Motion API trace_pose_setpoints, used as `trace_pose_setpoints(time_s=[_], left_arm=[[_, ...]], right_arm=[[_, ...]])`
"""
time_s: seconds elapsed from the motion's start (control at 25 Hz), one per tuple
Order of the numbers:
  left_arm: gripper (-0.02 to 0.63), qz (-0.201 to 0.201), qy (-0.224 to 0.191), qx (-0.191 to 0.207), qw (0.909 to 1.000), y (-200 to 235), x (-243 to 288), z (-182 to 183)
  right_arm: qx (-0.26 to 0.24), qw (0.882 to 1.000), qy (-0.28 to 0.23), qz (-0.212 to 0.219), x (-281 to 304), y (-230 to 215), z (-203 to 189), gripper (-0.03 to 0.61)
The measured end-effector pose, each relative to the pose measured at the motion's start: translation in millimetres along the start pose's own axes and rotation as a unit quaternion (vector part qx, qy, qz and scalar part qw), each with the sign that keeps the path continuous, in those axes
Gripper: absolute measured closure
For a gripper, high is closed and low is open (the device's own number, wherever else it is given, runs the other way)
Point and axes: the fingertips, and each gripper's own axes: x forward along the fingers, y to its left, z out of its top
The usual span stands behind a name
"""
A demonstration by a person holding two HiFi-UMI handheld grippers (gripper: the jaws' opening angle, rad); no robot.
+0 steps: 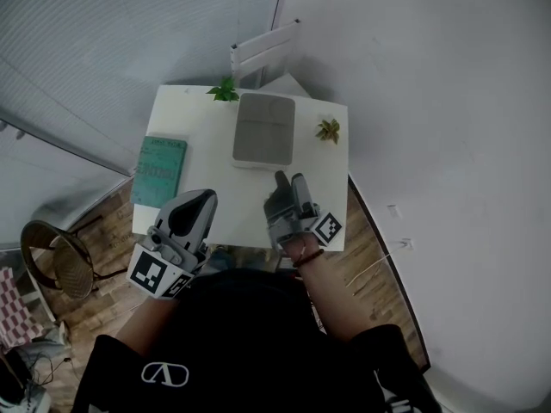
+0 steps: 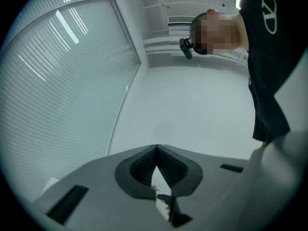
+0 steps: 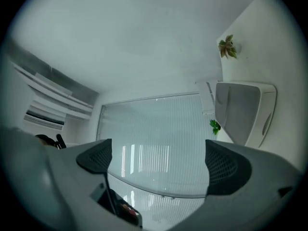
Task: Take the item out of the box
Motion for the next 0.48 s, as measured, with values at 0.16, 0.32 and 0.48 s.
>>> trace_pose_setpoints(time_s=[0.16,0.32,0.48], left_arm=[[0.609,0.004,0.012,0.000,0.9999,0.0,-5.3,-9.6],[0.609,0.008,0.028,0.002,0.9996,0.4,-9.2,-17.4],[0.609,0.014,0.036,0.001,0.9993,0.5,-11.9,-21.9]], right_arm=[[0.007,1.000,0.015,-0.023,-2.9,-51.2,-10.9,-0.006],[0.027,0.998,0.013,-0.052,-9.9,-103.2,-17.4,-0.006],[0.037,0.996,0.007,-0.083,-17.6,-148.4,-16.5,-0.006]])
